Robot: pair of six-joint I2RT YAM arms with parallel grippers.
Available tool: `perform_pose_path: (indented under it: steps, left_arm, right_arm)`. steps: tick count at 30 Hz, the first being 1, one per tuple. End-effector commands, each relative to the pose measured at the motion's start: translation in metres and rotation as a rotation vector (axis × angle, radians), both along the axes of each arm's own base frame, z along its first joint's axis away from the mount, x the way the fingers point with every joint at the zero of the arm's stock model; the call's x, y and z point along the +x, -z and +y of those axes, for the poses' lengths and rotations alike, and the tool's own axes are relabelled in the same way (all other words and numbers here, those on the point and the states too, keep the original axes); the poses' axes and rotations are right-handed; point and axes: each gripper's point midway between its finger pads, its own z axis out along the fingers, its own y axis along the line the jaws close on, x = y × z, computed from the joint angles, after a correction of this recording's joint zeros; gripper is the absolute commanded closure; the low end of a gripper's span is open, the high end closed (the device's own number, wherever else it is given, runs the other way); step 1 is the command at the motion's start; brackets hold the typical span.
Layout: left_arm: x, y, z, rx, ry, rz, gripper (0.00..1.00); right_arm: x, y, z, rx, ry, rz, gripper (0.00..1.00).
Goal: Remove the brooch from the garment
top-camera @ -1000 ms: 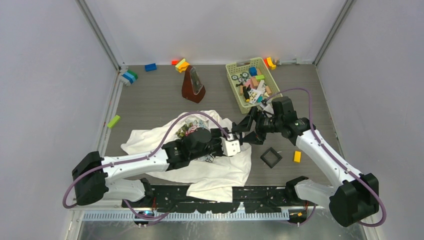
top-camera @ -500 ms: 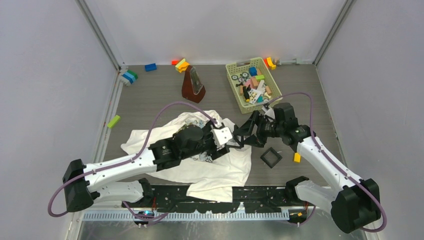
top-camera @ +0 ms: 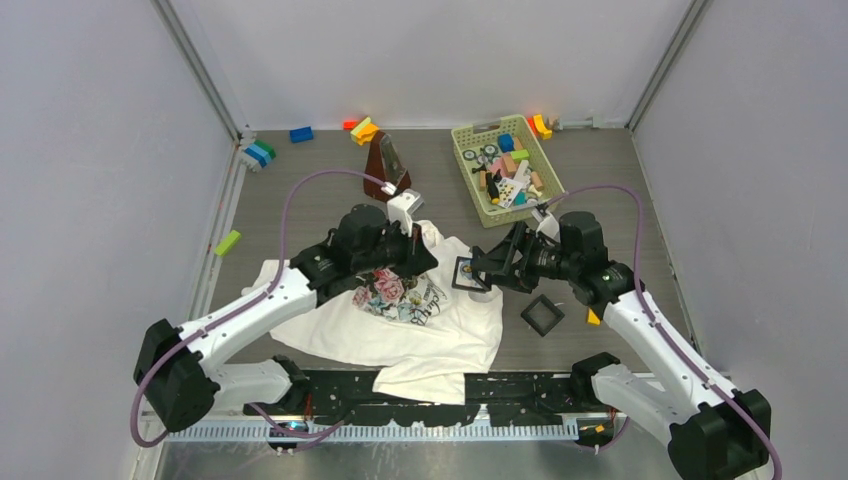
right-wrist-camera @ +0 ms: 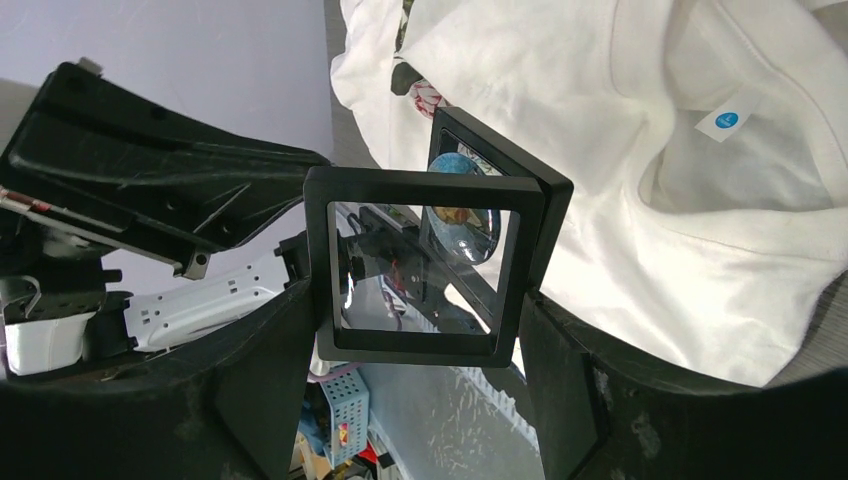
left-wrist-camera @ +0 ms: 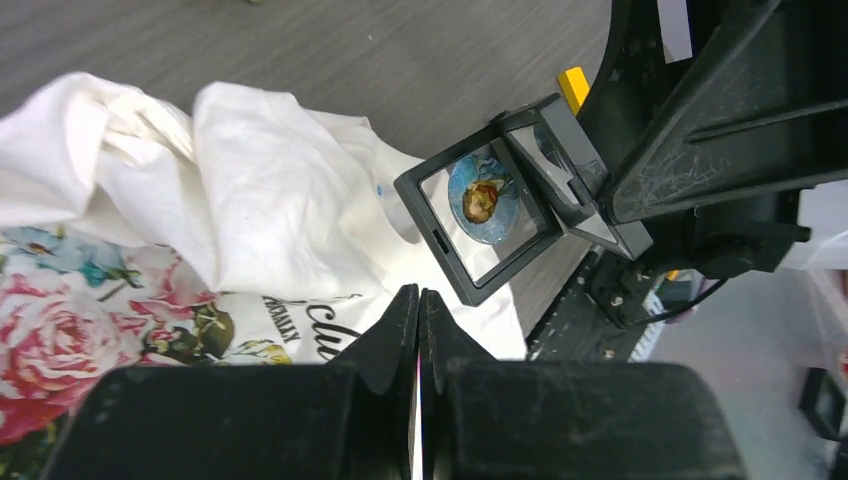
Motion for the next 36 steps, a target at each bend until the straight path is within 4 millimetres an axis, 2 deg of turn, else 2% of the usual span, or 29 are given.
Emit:
perform_pose_path:
  steps: [1, 8, 13, 22, 26, 30, 36]
  left_arm:
    - [-0.011, -0.007, -0.018, -0.106, 0.059, 0.116, 1.0]
    - [-0.009, 0.009, -0.03, -0.096, 0.066, 0.222, 1.0]
    - [-0.003, 0.021, -0.03, -0.066, 0.038, 0.254, 1.0]
    - [-0.008, 0.017, -0.055, -0.164, 0.131, 0.312, 1.0]
    - [-0.006, 0.012, -0.061, -0.199, 0.141, 0.305, 1.0]
    - [-0.006, 0.01, -0.063, -0.208, 0.153, 0.301, 1.0]
    - [-0.004, 0.016, -0.069, -0.206, 0.173, 0.313, 1.0]
  right_arm:
    - [0.004, -0.021, 0.002, 0.031, -0.014, -0.103, 0.52]
    - [0.0, -0.041, 0.003, 0.062, -0.023, -0.146, 0.52]
    - [-0.001, -0.054, 0.002, 0.079, -0.022, -0.174, 0.52]
    - [-0.004, -0.057, 0.006, 0.1, -0.043, -0.16, 0.51]
    - [-0.002, -0.053, 0.006, 0.096, -0.039, -0.147, 0.51]
    - [0.001, -0.04, 0.005, 0.066, -0.028, -0.105, 0.52]
    - [0.01, -0.02, 0.001, -0.014, -0.006, -0.041, 0.52]
